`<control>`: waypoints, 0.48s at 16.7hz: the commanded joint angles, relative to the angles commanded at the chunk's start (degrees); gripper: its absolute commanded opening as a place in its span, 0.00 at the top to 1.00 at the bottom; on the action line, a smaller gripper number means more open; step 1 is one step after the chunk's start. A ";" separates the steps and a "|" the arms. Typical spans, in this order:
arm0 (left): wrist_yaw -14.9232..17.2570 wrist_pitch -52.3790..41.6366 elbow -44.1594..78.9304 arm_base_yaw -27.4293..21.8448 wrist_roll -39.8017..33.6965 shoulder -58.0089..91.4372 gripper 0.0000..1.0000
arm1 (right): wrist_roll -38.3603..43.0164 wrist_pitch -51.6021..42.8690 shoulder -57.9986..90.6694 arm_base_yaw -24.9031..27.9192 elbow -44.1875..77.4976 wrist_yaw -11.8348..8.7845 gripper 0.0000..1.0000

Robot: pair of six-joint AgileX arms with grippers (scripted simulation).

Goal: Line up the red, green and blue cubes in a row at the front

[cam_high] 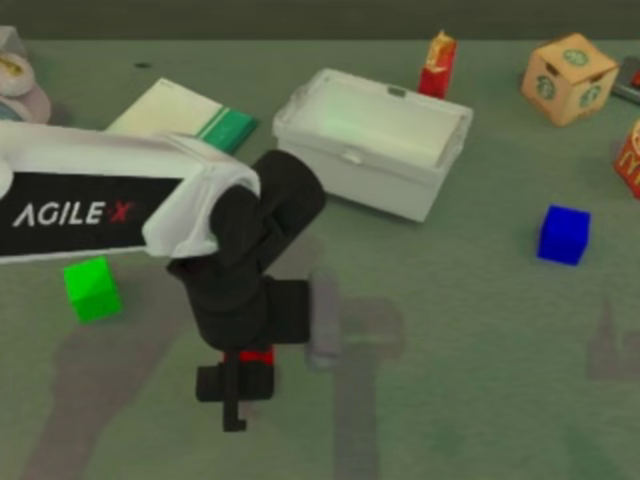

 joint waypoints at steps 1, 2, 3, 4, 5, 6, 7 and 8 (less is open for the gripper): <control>0.00 0.00 0.00 0.00 0.00 0.00 0.55 | 0.00 0.00 0.00 0.00 0.00 0.00 0.00; 0.00 0.00 0.00 0.00 0.00 0.00 0.47 | 0.00 0.00 0.00 0.00 0.00 0.00 0.00; 0.00 0.00 0.00 0.00 0.00 0.00 0.40 | 0.00 0.00 0.00 0.00 0.00 0.00 0.00; 0.00 0.00 0.00 0.00 0.00 0.00 0.32 | 0.00 0.00 0.00 0.00 0.00 0.00 0.00; 0.00 0.00 0.00 0.00 0.00 0.00 0.25 | 0.00 0.00 0.00 0.00 0.00 0.00 0.00; 0.00 0.00 0.00 0.00 0.00 0.00 0.17 | 0.00 0.00 0.00 0.00 0.00 0.00 0.00; 0.00 0.00 0.00 0.00 0.00 0.00 0.10 | 0.00 0.00 0.00 0.00 0.00 0.00 0.00; 0.00 0.00 0.00 0.00 0.00 0.00 0.02 | 0.00 0.00 0.00 0.00 0.00 0.00 0.00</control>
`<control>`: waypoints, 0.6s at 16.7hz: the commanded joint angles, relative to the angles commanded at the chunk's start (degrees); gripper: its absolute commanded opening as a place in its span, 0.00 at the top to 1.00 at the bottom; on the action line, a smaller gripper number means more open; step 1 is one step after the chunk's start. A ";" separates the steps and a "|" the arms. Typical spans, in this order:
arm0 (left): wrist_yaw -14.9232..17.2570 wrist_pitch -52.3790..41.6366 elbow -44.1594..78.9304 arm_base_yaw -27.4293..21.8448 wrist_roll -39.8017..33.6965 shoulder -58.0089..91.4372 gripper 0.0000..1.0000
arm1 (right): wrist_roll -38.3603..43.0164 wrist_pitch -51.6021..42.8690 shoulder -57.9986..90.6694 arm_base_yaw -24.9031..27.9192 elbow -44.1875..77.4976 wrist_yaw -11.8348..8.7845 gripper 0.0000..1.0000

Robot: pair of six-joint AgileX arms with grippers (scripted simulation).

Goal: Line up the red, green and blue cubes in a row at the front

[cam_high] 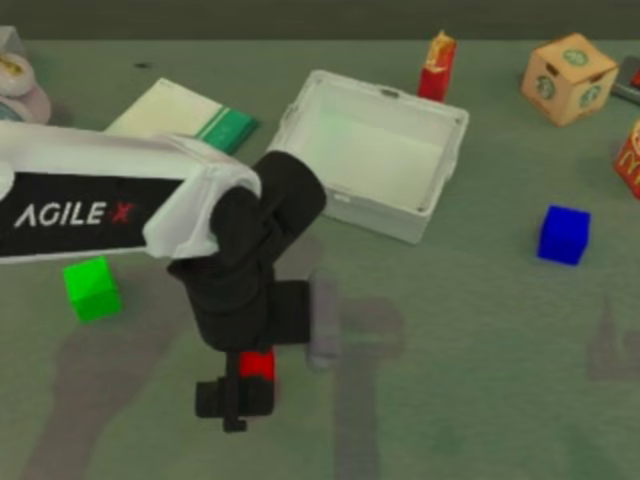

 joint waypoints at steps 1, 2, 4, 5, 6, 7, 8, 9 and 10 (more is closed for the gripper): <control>0.00 0.00 0.00 0.00 0.00 0.00 0.00 | 0.00 0.00 0.00 0.00 0.00 0.00 0.00; 0.00 0.00 0.00 0.00 0.00 0.00 0.00 | 0.00 0.00 0.00 0.00 0.00 0.00 0.00; 0.00 0.00 0.00 0.00 0.00 0.00 0.00 | 0.00 0.00 0.00 0.00 0.00 0.00 0.00; 0.00 0.00 0.00 0.00 0.00 0.00 0.00 | 0.00 0.00 0.00 0.00 0.00 0.00 0.00; 0.00 0.00 0.00 0.00 0.00 0.00 0.00 | 0.00 0.00 0.00 0.00 0.00 0.00 0.00; 0.00 0.00 0.00 0.00 0.00 0.00 0.00 | 0.00 0.00 0.00 0.00 0.00 0.00 0.00; 0.00 0.00 0.00 0.00 0.00 0.00 0.00 | 0.00 0.00 0.00 0.00 0.00 0.00 0.00; 0.00 -0.01 0.01 0.09 0.00 -0.05 0.00 | 0.00 0.00 0.00 0.00 0.00 0.00 0.00; -0.01 -0.21 0.19 0.08 0.04 -0.09 0.00 | 0.00 0.00 0.00 0.00 0.00 0.00 0.00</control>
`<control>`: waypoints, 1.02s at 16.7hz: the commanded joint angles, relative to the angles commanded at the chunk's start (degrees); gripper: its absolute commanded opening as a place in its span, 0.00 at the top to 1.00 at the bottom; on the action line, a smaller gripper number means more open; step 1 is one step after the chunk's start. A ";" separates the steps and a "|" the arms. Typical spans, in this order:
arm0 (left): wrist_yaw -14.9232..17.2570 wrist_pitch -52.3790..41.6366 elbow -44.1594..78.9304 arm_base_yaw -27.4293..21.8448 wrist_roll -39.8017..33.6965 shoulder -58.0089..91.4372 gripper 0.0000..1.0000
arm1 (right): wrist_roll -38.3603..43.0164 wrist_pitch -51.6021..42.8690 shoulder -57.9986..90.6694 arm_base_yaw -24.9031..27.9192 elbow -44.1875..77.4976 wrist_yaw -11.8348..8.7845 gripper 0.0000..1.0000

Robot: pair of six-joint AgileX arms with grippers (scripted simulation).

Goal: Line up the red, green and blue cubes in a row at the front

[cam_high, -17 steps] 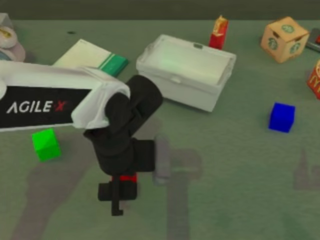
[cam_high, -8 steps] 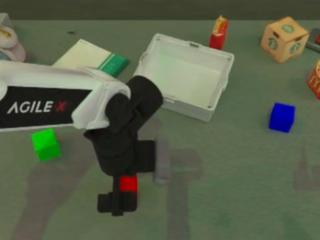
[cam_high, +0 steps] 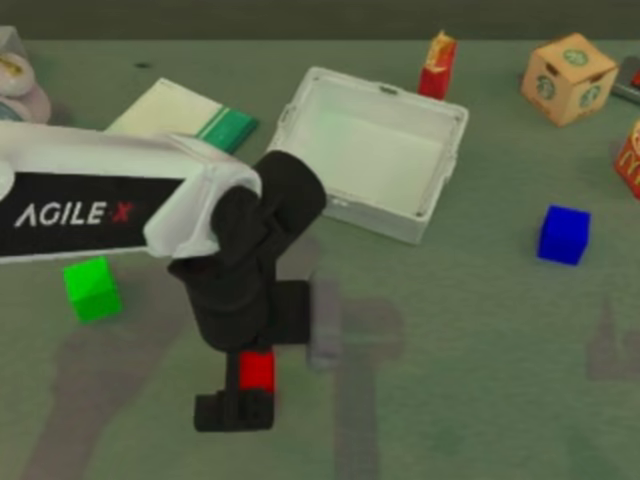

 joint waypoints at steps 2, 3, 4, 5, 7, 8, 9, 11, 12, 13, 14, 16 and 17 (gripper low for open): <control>-0.03 -2.18 1.64 0.12 0.09 -0.75 0.00 | 0.00 0.00 0.00 0.00 0.00 0.00 0.00; -0.04 -4.06 2.83 0.32 0.04 -1.46 0.00 | 0.00 0.00 0.00 0.00 0.00 0.00 0.00; -0.03 -6.43 4.12 0.52 0.00 -2.28 0.00 | 0.00 0.00 0.00 0.00 0.00 0.00 0.00; -0.02 -9.00 5.46 0.68 0.02 -3.11 0.00 | 0.00 0.00 0.00 0.00 0.00 0.00 0.00; -0.02 -13.25 7.90 0.96 0.05 -4.72 0.00 | 0.00 0.00 0.00 0.00 0.00 0.00 0.00; -0.02 -14.52 8.75 1.10 0.01 -5.41 0.00 | 0.00 0.00 0.00 0.00 0.00 0.00 0.00; -0.02 -15.16 9.21 1.21 -0.05 -5.88 0.00 | 0.00 0.00 0.00 0.00 0.00 0.00 0.00; -0.02 -15.25 9.28 1.23 -0.06 -5.95 0.00 | 0.00 0.00 0.00 0.00 0.00 0.00 0.00; -0.02 -15.25 9.28 1.23 -0.06 -5.95 0.00 | 0.00 0.00 0.00 0.00 0.00 0.00 0.00; -0.02 -15.10 9.13 0.92 -0.06 -5.73 0.00 | 0.00 0.00 0.00 0.00 0.00 0.00 0.00; -0.03 -15.11 9.19 1.06 0.02 -5.67 0.00 | 0.00 0.00 0.00 0.00 0.00 0.00 0.00; -0.10 -15.13 9.90 3.16 0.87 -4.95 0.00 | 0.00 0.00 0.00 0.00 0.00 0.00 0.00; -0.16 -15.15 10.46 5.02 1.51 -4.36 0.00 | 0.00 0.00 0.00 0.00 0.00 0.00 0.00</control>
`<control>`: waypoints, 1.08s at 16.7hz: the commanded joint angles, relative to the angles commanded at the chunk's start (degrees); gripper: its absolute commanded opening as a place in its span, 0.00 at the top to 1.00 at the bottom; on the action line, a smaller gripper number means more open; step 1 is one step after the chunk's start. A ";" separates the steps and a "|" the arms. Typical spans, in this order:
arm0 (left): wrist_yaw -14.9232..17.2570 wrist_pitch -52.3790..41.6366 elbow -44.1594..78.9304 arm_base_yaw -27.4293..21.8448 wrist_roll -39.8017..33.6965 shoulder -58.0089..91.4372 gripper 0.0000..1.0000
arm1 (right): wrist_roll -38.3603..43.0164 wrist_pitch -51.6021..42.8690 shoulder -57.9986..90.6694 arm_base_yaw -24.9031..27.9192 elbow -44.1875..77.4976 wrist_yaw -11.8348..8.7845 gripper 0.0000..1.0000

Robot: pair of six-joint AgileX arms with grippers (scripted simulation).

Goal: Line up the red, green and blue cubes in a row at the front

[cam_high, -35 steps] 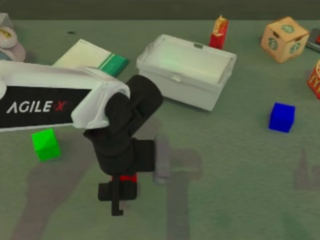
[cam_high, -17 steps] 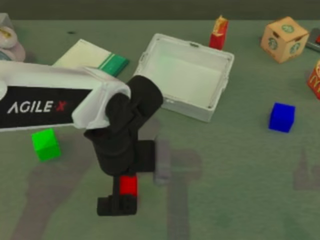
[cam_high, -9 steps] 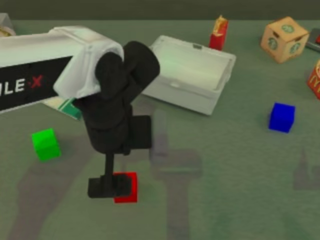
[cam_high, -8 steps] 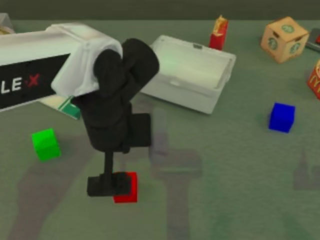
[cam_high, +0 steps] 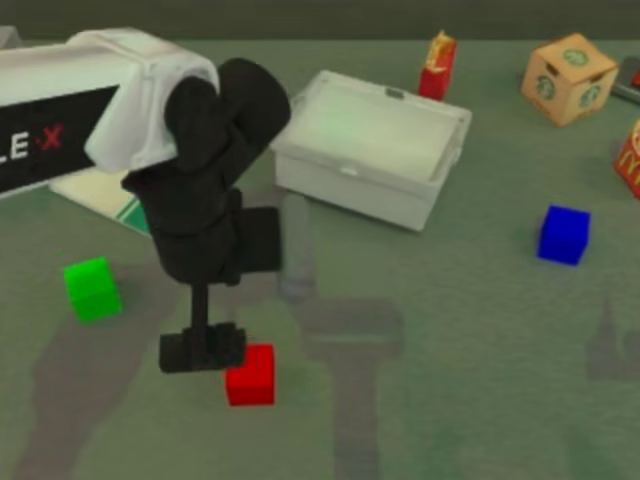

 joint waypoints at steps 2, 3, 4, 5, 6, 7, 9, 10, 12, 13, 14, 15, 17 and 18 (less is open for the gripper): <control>-0.12 -0.08 1.26 4.98 1.50 1.45 0.00 | 0.00 0.00 0.00 0.00 0.00 0.00 0.00; -0.19 -0.13 1.89 8.06 2.34 2.25 0.00 | 0.00 0.00 0.00 0.00 0.00 0.00 0.00; -0.27 -0.18 2.51 11.35 3.23 3.08 0.00 | 0.00 0.00 0.00 0.00 0.00 0.00 0.00; -0.36 -0.21 3.12 14.71 4.14 3.90 0.00 | 0.00 0.00 0.00 0.00 0.00 0.00 0.00; -0.45 -0.21 3.71 17.93 5.04 4.65 0.00 | 0.00 0.00 0.00 0.00 0.00 0.00 0.00; -0.53 -0.15 4.27 20.78 5.85 5.29 0.00 | 0.00 0.00 0.00 0.00 0.00 0.00 0.00; -0.63 0.05 5.18 24.68 7.07 6.16 0.00 | 0.00 0.00 0.00 0.00 0.00 0.00 0.00; -0.65 0.13 5.47 25.72 7.44 6.39 0.00 | 0.00 0.00 0.00 0.00 0.00 0.00 0.00; -0.66 0.18 5.59 26.14 7.58 6.47 0.00 | 0.00 0.00 0.00 0.00 0.00 0.00 0.00; -0.66 0.18 5.59 26.14 7.58 6.47 0.00 | 0.00 0.00 0.00 0.00 0.00 0.00 0.00; -0.65 0.18 5.37 25.94 7.50 6.20 0.00 | 0.00 0.00 0.00 0.00 0.00 0.00 0.00; -0.65 0.36 5.24 25.95 7.49 6.29 0.00 | 0.00 0.00 0.00 0.00 0.00 0.00 0.00; -0.65 2.44 3.93 26.03 7.46 7.26 0.00 | 0.00 0.00 0.00 0.00 0.00 0.00 0.00; -0.65 4.33 2.89 26.06 7.48 8.10 0.00 | 0.00 0.00 0.00 0.00 0.00 0.00 0.00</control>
